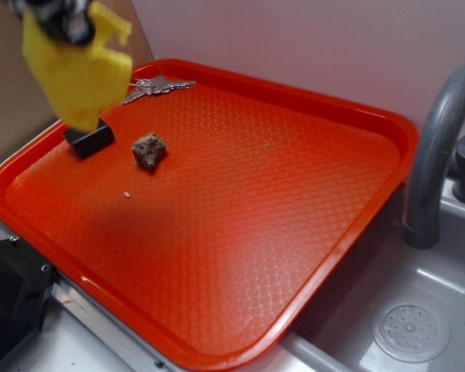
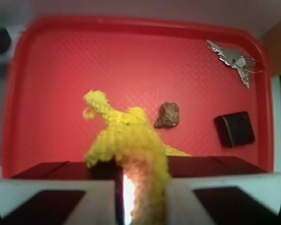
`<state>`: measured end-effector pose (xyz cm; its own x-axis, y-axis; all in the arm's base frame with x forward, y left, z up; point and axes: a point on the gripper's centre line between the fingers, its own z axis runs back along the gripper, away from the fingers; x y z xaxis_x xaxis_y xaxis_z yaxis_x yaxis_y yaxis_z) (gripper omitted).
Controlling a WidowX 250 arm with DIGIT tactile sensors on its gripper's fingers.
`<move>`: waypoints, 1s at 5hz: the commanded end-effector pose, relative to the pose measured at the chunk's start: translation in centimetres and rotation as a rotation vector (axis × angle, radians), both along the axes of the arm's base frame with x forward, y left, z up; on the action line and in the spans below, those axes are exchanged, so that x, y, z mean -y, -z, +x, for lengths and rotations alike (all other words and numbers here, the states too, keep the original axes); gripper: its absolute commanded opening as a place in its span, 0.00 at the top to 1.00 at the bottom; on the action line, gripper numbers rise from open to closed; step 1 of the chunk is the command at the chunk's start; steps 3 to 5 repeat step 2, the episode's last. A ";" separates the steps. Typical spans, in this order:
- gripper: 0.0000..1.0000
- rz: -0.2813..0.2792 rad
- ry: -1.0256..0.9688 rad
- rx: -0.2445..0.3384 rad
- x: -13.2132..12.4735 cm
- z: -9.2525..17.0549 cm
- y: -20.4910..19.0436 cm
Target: Grab the yellow cloth.
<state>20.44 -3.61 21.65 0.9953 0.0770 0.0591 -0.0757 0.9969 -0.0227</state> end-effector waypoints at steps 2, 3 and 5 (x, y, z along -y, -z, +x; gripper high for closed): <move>1.00 -0.018 -0.044 0.070 -0.3 1.1 -6.4; 1.00 -0.018 -0.044 0.070 -0.3 1.1 -6.4; 1.00 -0.018 -0.044 0.070 -0.3 1.1 -6.4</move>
